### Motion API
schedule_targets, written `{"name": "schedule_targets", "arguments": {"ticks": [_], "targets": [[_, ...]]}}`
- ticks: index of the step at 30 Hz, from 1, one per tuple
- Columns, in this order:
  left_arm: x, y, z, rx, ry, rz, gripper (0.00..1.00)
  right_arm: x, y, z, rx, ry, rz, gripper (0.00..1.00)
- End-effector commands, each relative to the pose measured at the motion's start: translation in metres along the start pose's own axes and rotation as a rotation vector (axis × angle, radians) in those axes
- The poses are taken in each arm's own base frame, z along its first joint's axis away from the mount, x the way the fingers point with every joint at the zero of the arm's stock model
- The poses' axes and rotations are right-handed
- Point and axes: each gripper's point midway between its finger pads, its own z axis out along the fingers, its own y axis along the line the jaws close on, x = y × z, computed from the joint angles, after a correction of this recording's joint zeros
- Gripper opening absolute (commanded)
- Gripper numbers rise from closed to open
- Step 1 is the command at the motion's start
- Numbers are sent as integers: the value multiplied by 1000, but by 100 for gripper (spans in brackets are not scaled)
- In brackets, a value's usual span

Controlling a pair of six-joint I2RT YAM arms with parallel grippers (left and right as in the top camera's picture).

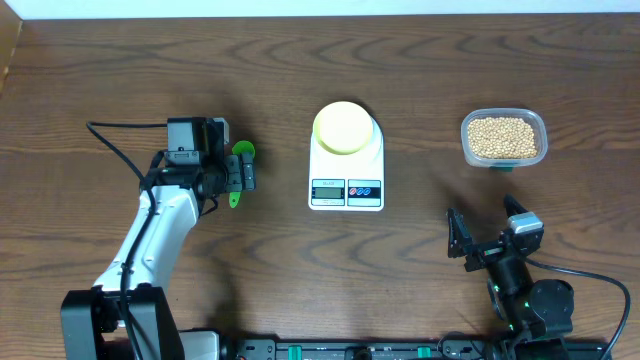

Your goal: Scoop item into bowl and weigh 50g on scale

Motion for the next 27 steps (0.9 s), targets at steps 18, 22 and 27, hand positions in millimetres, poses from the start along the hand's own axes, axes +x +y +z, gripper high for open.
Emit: {"name": "schedule_targets", "arguments": {"ticks": [18,22,27], "targets": [[34,13,57,-22,136,-20,93,1,2,0,-7,0,8,99],[36,13,58,-23,143,-21,93,1,2,0,-7,0,8,99],[36,13,58,-23,142,-21,94,1,2,0,-7,0,8,99]]}}
